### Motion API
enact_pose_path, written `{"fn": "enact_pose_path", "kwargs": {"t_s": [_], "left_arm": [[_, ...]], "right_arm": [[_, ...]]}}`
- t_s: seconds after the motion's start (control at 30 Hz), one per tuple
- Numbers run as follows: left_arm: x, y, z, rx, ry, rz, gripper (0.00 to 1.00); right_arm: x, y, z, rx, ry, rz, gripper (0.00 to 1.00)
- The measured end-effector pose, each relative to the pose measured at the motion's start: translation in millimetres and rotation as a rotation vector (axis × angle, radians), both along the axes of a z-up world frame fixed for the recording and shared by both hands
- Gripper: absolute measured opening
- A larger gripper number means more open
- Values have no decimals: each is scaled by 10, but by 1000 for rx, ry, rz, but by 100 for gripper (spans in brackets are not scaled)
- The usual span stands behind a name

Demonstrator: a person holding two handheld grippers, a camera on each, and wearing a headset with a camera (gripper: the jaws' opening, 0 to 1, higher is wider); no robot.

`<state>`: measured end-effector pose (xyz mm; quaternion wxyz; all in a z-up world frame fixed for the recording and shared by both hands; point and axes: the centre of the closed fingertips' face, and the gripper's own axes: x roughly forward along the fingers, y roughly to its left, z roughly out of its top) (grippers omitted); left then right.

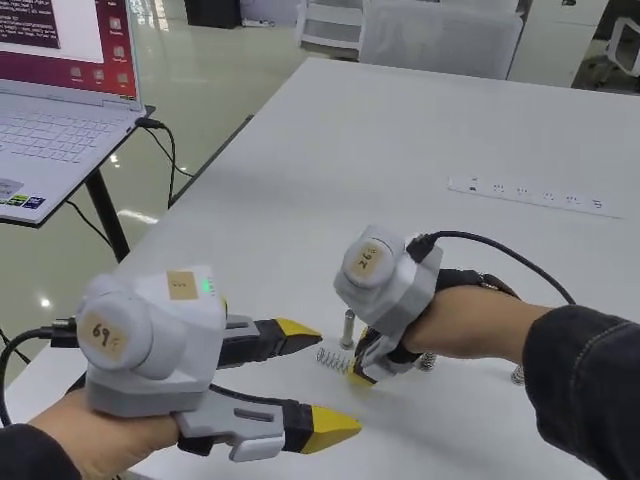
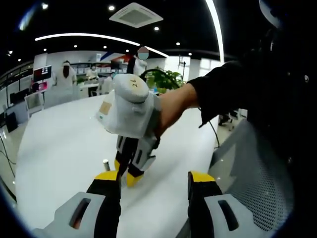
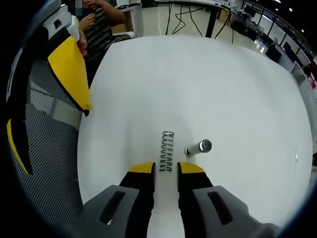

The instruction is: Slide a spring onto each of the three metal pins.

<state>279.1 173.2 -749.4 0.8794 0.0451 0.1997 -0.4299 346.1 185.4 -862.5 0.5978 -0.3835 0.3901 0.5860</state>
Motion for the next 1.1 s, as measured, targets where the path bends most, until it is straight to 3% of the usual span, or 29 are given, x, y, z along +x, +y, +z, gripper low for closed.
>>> {"fn": "enact_pose_path", "kwargs": {"t_s": [0.13,0.37,0.63,1.1], "left_arm": [[0,1,1,0,0,0,48],[4,10,-5,4,0,4,48],[-1,-5,-10,7,1,-4,47],[-29,-99,31,28,-14,-59,45]], "right_arm": [[7,-16,-48,-19,-12,0,12],[18,2,-12,-12,-28,17,7],[-41,-1,209,19,-33,46,7],[-283,-337,610,27,-5,59,7]]}}
